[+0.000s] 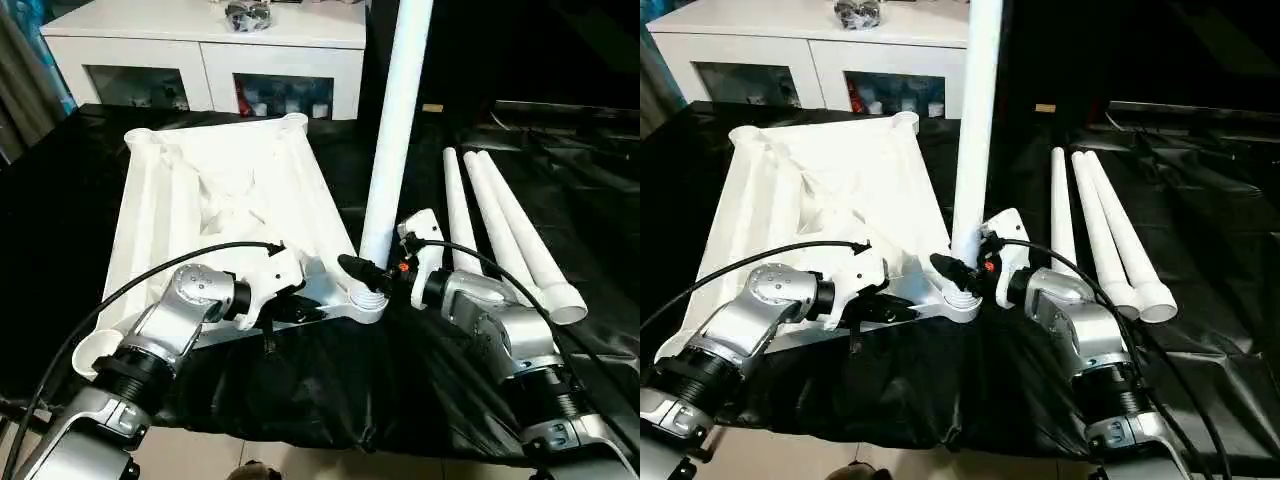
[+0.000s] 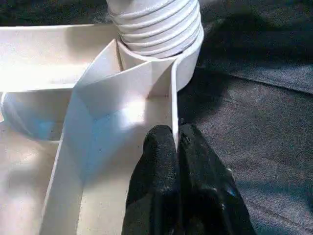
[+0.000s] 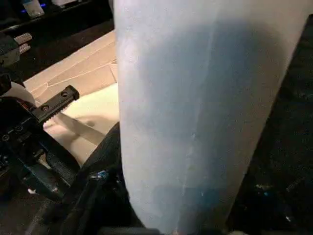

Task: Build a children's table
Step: Insert table leg to table base

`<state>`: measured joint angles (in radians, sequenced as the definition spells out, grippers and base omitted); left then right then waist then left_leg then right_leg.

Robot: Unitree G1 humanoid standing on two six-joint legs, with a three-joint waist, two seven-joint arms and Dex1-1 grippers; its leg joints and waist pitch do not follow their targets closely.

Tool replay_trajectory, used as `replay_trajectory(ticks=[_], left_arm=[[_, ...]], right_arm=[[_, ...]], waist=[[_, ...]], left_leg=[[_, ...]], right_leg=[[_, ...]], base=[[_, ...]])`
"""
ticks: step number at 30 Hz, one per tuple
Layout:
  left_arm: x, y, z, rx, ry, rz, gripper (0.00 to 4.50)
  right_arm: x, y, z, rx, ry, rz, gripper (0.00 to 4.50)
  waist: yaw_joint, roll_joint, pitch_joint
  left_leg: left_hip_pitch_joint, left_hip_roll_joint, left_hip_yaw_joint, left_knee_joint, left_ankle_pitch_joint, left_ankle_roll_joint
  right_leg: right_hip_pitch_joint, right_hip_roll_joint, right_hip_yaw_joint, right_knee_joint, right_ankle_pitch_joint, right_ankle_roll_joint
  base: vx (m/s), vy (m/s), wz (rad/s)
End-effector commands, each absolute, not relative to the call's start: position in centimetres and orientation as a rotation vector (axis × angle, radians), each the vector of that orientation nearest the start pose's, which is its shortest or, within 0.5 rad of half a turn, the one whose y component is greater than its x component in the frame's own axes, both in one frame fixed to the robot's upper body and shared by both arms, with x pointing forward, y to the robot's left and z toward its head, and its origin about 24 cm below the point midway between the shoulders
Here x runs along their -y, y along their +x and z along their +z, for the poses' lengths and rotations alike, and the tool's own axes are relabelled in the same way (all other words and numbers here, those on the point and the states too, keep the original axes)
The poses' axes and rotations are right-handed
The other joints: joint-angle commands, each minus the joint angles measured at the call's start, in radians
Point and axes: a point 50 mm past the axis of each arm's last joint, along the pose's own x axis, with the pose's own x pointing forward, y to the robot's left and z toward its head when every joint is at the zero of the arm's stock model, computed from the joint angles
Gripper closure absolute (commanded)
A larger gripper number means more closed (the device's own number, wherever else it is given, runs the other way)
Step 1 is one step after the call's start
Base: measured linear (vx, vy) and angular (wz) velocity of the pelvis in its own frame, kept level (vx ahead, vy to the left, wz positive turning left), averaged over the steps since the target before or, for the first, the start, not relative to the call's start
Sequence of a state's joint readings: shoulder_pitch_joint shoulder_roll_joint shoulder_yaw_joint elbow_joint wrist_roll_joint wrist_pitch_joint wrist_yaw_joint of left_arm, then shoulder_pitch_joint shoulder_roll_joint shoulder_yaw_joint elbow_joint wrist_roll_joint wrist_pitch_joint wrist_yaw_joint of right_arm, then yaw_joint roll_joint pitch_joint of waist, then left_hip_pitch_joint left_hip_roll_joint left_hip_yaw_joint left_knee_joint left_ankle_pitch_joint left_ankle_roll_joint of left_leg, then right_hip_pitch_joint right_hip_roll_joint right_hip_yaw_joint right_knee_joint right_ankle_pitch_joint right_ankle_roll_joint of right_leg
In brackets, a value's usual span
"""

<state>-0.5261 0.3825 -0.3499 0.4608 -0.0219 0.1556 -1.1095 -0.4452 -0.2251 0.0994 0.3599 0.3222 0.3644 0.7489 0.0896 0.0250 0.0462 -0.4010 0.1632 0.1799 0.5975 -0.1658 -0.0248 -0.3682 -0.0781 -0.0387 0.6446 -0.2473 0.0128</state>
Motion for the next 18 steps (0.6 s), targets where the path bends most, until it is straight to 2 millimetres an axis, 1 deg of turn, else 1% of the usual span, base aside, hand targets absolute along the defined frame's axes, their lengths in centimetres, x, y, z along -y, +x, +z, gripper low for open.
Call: replay_trajectory(ticks=[1,3,4,7,8,10,11,12,13,14,15,18], left_arm=[[-11.4,30.4,5.3,-0.355,0.337,-1.333,4.50],[-11.4,30.4,5.2,-0.356,0.333,-1.325,4.50],[-11.4,30.5,5.1,-0.358,0.334,-1.321,4.50],[-11.4,30.5,4.9,-0.363,0.339,-1.310,4.50],[-11.4,30.5,4.9,-0.365,0.337,-1.308,4.50],[-11.4,30.6,4.9,-0.365,0.337,-1.307,4.50],[-11.4,30.6,4.9,-0.366,0.339,-1.303,4.50],[-11.4,30.6,4.9,-0.367,0.342,-1.302,4.50],[-11.4,30.7,4.9,-0.366,0.344,-1.300,4.50],[-11.4,30.8,4.9,-0.366,0.347,-1.295,4.50],[-11.5,31.0,4.9,-0.365,0.355,-1.288,4.50],[-11.4,31.0,4.9,-0.367,0.358,-1.286,4.50]], right_arm=[[12.9,30.5,3.4,-0.371,0.191,0.831,2.59],[13.3,30.3,2.9,-0.369,0.219,0.811,2.59],[13.5,30.1,2.7,-0.368,0.231,0.799,2.59],[14.1,29.6,1.8,-0.361,0.266,0.759,2.59],[14.3,29.2,1.4,-0.356,0.285,0.738,2.59],[14.4,29.1,1.3,-0.354,0.291,0.731,2.59],[14.5,29.0,1.2,-0.351,0.294,0.722,2.59],[14.6,28.9,1.0,-0.348,0.294,0.717,2.59],[14.6,28.8,0.9,-0.345,0.291,0.713,2.59],[14.7,28.7,0.9,-0.340,0.285,0.709,2.59],[14.8,28.6,0.8,-0.331,0.274,0.700,2.59],[14.9,28.4,0.8,-0.323,0.260,0.693,2.59]], waist=[[-0.002,-0.010,-0.051],[-0.001,-0.011,-0.052],[-0.001,-0.007,-0.052],[0.000,-0.008,-0.051],[0.000,-0.004,-0.050],[0.001,-0.007,-0.052],[0.001,-0.007,-0.052],[0.002,0.003,-0.052],[0.001,0.002,-0.052],[0.001,-0.001,-0.052],[0.002,0.002,-0.052],[0.002,0.000,-0.052]], left_leg=[[0.033,0.071,-0.025,-0.086,-0.284,-0.026],[0.033,0.072,-0.026,-0.088,-0.276,-0.021],[0.033,0.071,-0.026,-0.088,-0.279,-0.020],[0.036,0.073,-0.025,-0.090,-0.297,-0.023],[0.035,0.073,-0.026,-0.092,-0.306,-0.027],[0.036,0.074,-0.026,-0.092,-0.305,-0.024],[0.034,0.073,-0.026,-0.093,-0.298,-0.021],[0.036,0.073,-0.026,-0.092,-0.302,-0.023],[0.036,0.073,-0.026,-0.093,-0.307,-0.025],[0.036,0.073,-0.025,-0.094,-0.311,-0.024],[0.039,0.073,-0.024,-0.094,-0.317,-0.025],[0.036,0.074,-0.025,-0.097,-0.314,-0.023]], right_leg=[[0.010,-0.083,0.047,-0.099,-0.201,-0.209],[0.011,-0.082,0.046,-0.098,-0.184,-0.212],[0.011,-0.081,0.045,-0.097,-0.183,-0.215],[0.009,-0.082,0.045,-0.101,-0.198,-0.215],[0.008,-0.082,0.046,-0.103,-0.200,-0.213],[0.009,-0.083,0.045,-0.102,-0.190,-0.213],[0.010,-0.082,0.044,-0.101,-0.185,-0.213],[0.009,-0.083,0.045,-0.102,-0.187,-0.213],[0.009,-0.083,0.045,-0.103,-0.188,-0.212],[0.009,-0.083,0.045,-0.106,-0.194,-0.209],[0.008,-0.084,0.046,-0.108,-0.198,-0.206],[0.010,-0.084,0.045,-0.109,-0.214,-0.200]], base=[[0.000,0.000,0.00],[0.000,0.000,0.00],[0.000,0.000,0.00],[0.000,0.000,0.00],[0.000,0.000,0.00],[0.000,0.000,0.00],[0.000,0.000,0.00],[0.000,0.000,0.00],[0.000,0.000,0.00],[0.000,0.000,0.00],[0.000,0.000,0.00],[0.000,0.000,0.00]])
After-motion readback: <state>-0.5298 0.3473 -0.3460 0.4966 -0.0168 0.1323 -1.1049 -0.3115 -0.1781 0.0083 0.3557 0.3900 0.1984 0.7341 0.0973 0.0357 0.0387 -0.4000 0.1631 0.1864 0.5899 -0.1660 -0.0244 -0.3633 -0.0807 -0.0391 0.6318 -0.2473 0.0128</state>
